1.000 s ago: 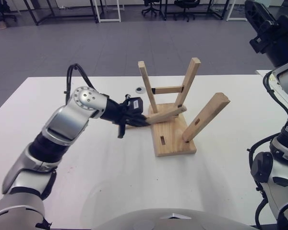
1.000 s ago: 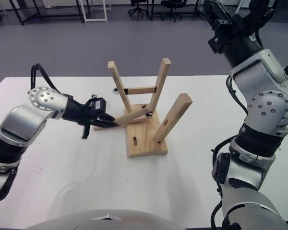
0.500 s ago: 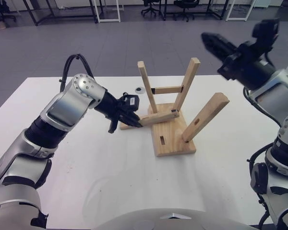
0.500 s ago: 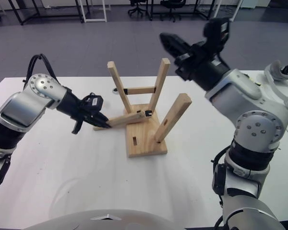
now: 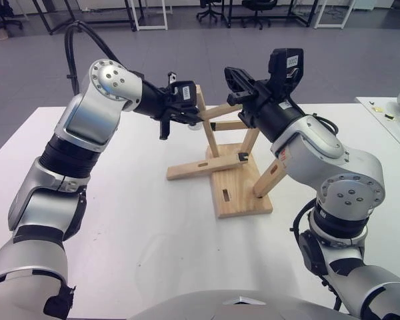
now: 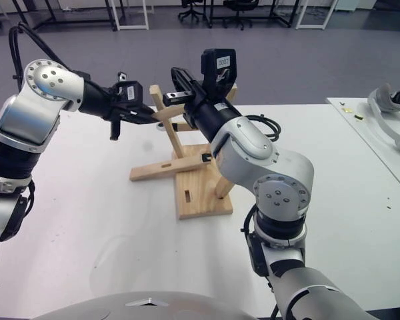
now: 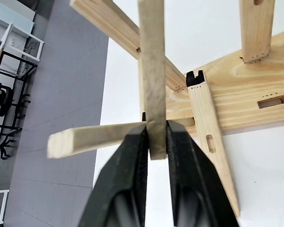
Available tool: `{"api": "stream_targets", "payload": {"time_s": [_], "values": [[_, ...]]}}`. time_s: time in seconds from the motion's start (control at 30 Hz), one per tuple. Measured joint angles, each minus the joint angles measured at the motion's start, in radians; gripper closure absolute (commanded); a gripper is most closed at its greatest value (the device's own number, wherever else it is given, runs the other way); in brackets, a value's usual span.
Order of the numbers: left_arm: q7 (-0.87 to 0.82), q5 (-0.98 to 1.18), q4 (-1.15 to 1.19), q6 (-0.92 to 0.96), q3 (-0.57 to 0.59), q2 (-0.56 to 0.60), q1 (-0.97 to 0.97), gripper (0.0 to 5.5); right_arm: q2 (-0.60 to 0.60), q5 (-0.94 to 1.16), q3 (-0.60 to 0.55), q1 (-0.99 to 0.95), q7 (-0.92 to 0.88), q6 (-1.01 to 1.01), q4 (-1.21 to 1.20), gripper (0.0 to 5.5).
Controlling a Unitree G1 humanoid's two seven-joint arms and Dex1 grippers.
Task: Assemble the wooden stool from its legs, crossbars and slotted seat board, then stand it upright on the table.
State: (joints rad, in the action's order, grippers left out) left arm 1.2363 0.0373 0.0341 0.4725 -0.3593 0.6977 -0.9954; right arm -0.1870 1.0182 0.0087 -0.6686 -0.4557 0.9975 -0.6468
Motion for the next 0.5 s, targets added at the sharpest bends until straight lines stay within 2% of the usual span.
{"api": "stream_targets", "payload": {"time_s": [0.23, 0.5], "values": [[0.022, 0.135, -0.070, 0.151, 0.161, 0.024, -0.058, 5.09, -0.001, -0.028, -0.001, 0.001, 0.010, 0.020, -0.008, 5.50], [0.049, 0.285, -0.153, 0.246, 0.247, 0.062, -0.057, 5.09, 0.002, -0.052, -0.004, 0.005, 0.030, 0.022, -0.008, 5.50]]}}
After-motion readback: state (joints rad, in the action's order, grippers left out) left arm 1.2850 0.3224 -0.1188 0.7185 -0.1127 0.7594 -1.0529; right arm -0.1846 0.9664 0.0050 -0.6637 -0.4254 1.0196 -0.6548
